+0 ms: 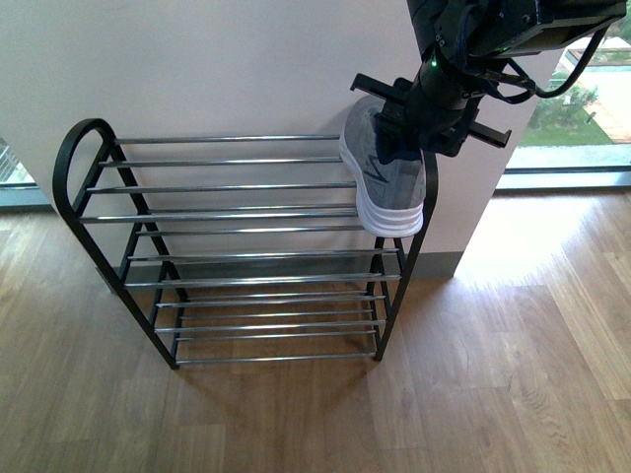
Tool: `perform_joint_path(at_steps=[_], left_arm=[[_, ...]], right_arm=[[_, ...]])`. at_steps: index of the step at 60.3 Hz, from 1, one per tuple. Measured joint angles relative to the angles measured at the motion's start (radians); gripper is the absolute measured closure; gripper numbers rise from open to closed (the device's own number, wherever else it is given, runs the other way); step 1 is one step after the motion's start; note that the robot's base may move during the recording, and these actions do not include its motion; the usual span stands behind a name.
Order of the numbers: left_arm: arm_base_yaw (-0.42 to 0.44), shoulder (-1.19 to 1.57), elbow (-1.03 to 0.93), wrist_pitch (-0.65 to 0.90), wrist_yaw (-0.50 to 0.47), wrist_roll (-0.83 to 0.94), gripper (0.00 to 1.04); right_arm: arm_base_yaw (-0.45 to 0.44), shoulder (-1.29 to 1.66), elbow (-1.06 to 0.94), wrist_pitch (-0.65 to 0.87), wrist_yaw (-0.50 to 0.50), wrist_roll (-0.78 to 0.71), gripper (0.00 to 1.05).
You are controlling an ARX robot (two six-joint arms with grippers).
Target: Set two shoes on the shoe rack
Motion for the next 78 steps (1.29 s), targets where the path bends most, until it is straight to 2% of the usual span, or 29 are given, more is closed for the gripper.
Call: perform_joint_path(at_steps=[17, 27, 42, 54, 69, 74, 78], left_arm=[[0.0, 0.0, 0.0, 0.0, 0.0, 0.0, 1.03], [0.0, 0.0, 0.0, 0.0, 0.0, 0.0, 1.03], [0.0, 0.0, 0.0, 0.0, 0.0, 0.0, 1.03], [0.0, 0.0, 0.0, 0.0, 0.0, 0.0, 1.03], [0.0, 0.0, 0.0, 0.0, 0.0, 0.0, 1.03], [0.0, 0.0, 0.0, 0.0, 0.0, 0.0, 1.03], [0.0, 0.0, 0.0, 0.0, 0.0, 0.0, 1.03]], right_arm=[[-0.002, -0.104, -0.107, 0.098, -0.084, -0.039, 0.32], [-0.003, -0.27, -0.264, 0.202, -0.203, -0.087, 0.08], [-0.037, -0.585, -0.563, 0.335, -0.389, -0.204, 0.09], [-0.1, -0.838, -0.796, 0.423, -0.438, -0.319, 0.09], [-0.239, -1.211, -1.086, 0.446, -0.568, -0.445, 0.09], [-0.304, -1.32, -1.16, 0.432, -0.619, -0.46, 0.09], [-0.388, -1.422, -1.23, 0.43, -0.682, -0.453, 0.09]])
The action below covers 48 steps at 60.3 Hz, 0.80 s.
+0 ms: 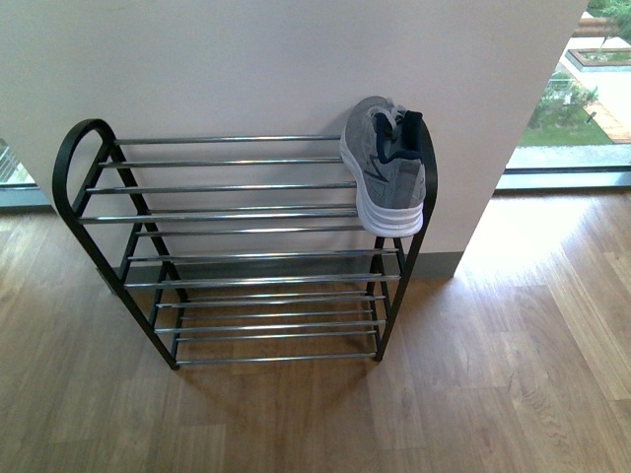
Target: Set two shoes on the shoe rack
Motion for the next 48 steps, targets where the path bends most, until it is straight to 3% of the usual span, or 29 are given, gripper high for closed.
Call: perform_joint_path(at_steps=[10, 18, 27, 35, 43, 48], left_arm=[[0.0, 0.0, 0.0, 0.0, 0.0, 0.0, 1.03], [0.0, 0.0, 0.0, 0.0, 0.001, 0.0, 1.03], [0.0, 0.0, 0.0, 0.0, -0.003, 0.0, 1.03], [0.0, 0.0, 0.0, 0.0, 0.001, 0.0, 1.03], [0.0, 0.0, 0.0, 0.0, -0.001, 0.0, 1.03], [0.0, 0.0, 0.0, 0.0, 0.0, 0.0, 1.03]], right_arm=[[-0.042, -0.043, -0.035, 0.005, 0.004, -0.001, 0.1], [0.008, -0.08, -0.161, 0.258, 0.233, -0.098, 0.29], [0.044, -0.152, -0.258, 0.308, 0.291, -0.134, 0.5], [0.086, -0.23, -0.353, 0.31, 0.327, -0.15, 0.8], [0.108, -0.293, -0.401, 0.306, 0.351, -0.154, 1.01], [0.126, -0.328, -0.426, 0.295, 0.373, -0.157, 1.03]])
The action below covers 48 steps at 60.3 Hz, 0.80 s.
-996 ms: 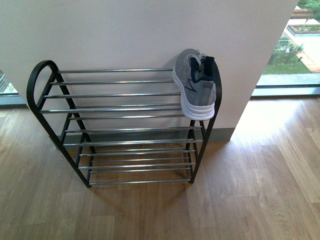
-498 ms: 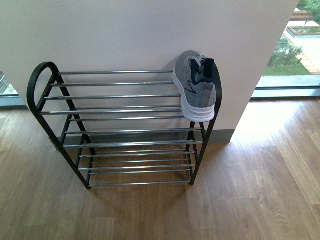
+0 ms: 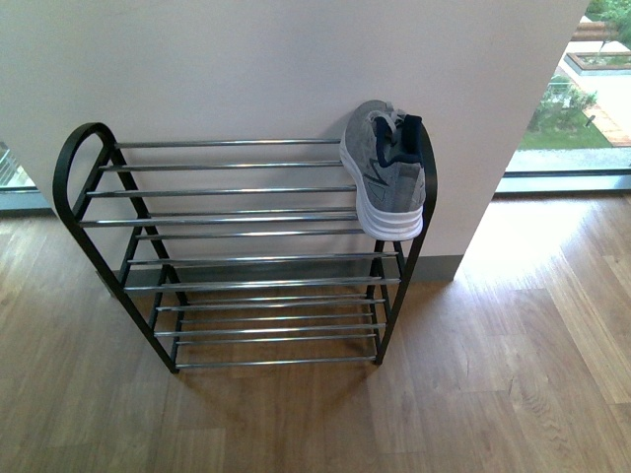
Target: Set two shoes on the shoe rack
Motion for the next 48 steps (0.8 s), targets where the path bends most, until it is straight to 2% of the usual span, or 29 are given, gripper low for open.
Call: perform_joint_path(at_steps=[4, 9, 39, 48], left_arm=[[0.0, 0.0, 0.0, 0.0, 0.0, 0.0, 1.03], [0.0, 0.0, 0.0, 0.0, 0.0, 0.0, 1.03], [0.0, 0.0, 0.0, 0.0, 0.0, 0.0, 1.03], [0.0, 0.0, 0.0, 0.0, 0.0, 0.0, 1.03]], right_arm=[[0.049, -0.032, -0.019, -0.014, 0.061, 0.0, 1.03], [0.077, -0.072, -0.041, -0.033, 0.063, 0.0, 1.03], [0.08, -0.285, -0.113, -0.172, 0.074, 0.0, 1.03], [0.08, -0.316, -0.132, -0.161, 0.073, -0.001, 1.03]])
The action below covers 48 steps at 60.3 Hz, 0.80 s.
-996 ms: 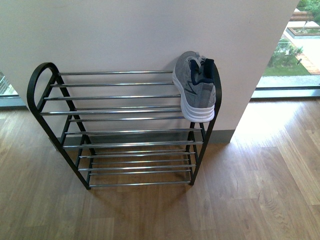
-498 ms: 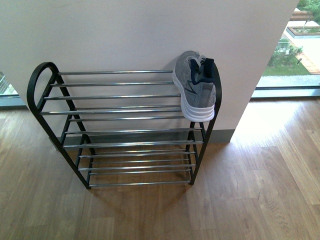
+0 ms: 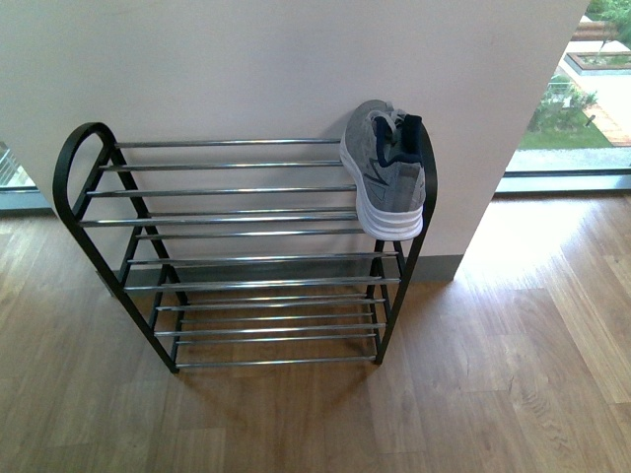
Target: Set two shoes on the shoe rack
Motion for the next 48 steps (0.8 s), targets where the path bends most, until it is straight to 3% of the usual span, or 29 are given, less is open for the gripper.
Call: perform_joint_path(at_steps=[42, 48], left_arm=[[0.0, 0.0, 0.0, 0.0, 0.0, 0.0, 1.03], [0.0, 0.0, 0.0, 0.0, 0.0, 0.0, 1.03]], right_arm=[[0.0, -0.241, 0.0, -0.237, 0.001, 0.0, 1.03], [0.0, -0.371, 0.0, -0.397, 0.002, 0.0, 1.03]])
